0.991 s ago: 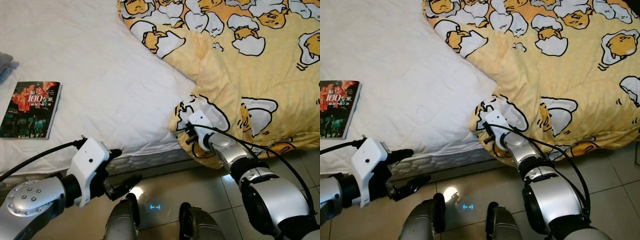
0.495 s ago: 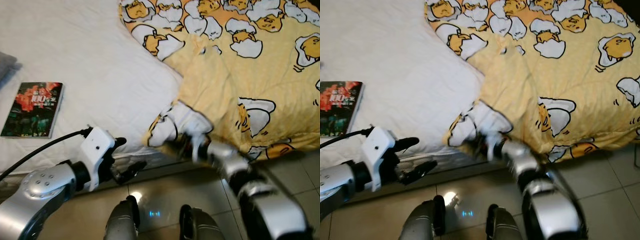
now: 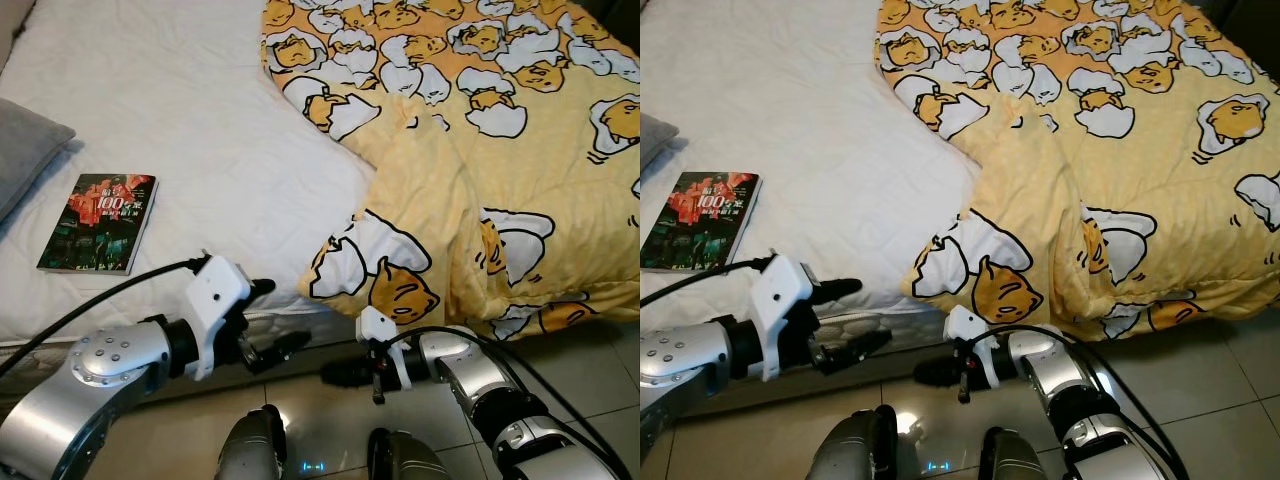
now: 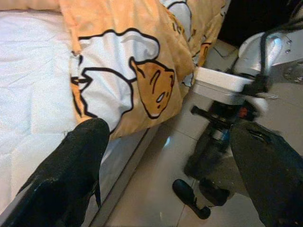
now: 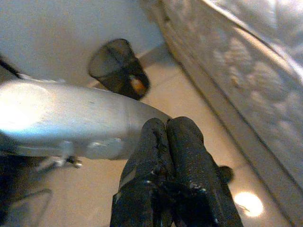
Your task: Clean up the room
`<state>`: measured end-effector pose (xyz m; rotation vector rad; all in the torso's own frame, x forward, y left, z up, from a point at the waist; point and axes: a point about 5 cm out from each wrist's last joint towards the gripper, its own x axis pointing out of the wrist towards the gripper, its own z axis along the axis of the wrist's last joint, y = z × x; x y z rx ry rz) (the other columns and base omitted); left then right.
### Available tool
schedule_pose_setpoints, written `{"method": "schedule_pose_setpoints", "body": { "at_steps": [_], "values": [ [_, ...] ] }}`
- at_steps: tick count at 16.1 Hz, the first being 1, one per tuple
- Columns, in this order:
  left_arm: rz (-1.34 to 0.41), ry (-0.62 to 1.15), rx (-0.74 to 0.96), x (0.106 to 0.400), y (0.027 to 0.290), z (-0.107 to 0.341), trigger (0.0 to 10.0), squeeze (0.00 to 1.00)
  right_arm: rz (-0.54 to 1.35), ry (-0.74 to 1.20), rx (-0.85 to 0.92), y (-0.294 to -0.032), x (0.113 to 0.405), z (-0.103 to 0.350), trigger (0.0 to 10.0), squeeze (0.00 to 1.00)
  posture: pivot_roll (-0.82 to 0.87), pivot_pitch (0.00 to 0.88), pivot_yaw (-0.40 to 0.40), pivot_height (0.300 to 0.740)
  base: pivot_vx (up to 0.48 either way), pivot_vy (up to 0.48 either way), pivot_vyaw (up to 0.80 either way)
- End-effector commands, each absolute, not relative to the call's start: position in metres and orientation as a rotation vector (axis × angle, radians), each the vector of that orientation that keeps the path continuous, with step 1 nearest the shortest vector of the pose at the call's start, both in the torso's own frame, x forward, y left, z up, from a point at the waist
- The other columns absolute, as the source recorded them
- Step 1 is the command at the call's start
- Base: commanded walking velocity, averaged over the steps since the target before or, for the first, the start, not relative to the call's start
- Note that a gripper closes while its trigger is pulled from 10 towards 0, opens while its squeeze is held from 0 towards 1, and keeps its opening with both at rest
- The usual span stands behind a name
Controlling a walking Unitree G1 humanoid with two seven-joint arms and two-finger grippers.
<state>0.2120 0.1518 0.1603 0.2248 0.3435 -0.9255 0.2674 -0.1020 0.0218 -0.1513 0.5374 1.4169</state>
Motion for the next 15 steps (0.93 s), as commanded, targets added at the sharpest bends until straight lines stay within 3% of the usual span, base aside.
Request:
{"method": "schedule_pose_setpoints", "body": {
  "at_steps": [1, 4, 5, 6, 8, 15],
  "values": [
    [-0.916, 0.352, 0.246, 0.214, 0.154, 0.158, 10.0, 0.0, 1.283, 0.498, -0.239, -0.107, 0.278, 0.023, 10.0, 0.0, 0.12, 0.142, 0.028, 0.74, 0.0, 0.0, 0.0],
    [-0.893, 0.345, 0.253, 0.217, 0.156, 0.157, 10.0, 0.0, 1.157, 0.466, -0.258, -0.111, 0.288, 0.026, 10.0, 0.0, 0.12, 0.137, 0.026, 0.74, 0.0, 0.0, 0.0],
    [-0.846, 0.338, 0.256, 0.221, 0.158, 0.156, 10.0, 0.0, 1.03, 0.437, -0.219, -0.115, 0.297, 0.031, 10.0, 0.1, 0.12, 0.133, 0.024, 0.74, 0.0, 0.0, 0.0],
    [-0.763, 0.31, 0.254, 0.228, 0.16, 0.152, 10.0, 0.0, 0.772, 0.412, -0.114, -0.128, 0.312, 0.038, 10.0, 1.0, 0.11, 0.124, 0.024, 0.74, 0.0, 0.0, 0.0],
    [-0.673, 0.269, 0.211, 0.232, 0.155, 0.15, 10.0, 0.0, 0.53, 0.402, 0.009, -0.141, 0.323, 0.044, 10.0, 1.0, 0.1, 0.114, 0.024, 0.74, 0.0, 0.0, 0.0],
    [-0.682, 0.243, 0.244, 0.233, 0.154, 0.15, 10.0, 0.0, 0.163, 0.378, 0.141, -0.148, 0.361, 0.074, 10.0, 1.0, 0.12, 0.121, 0.032, 0.74, 0.0, 0.0, 0.0]
  ]
}}
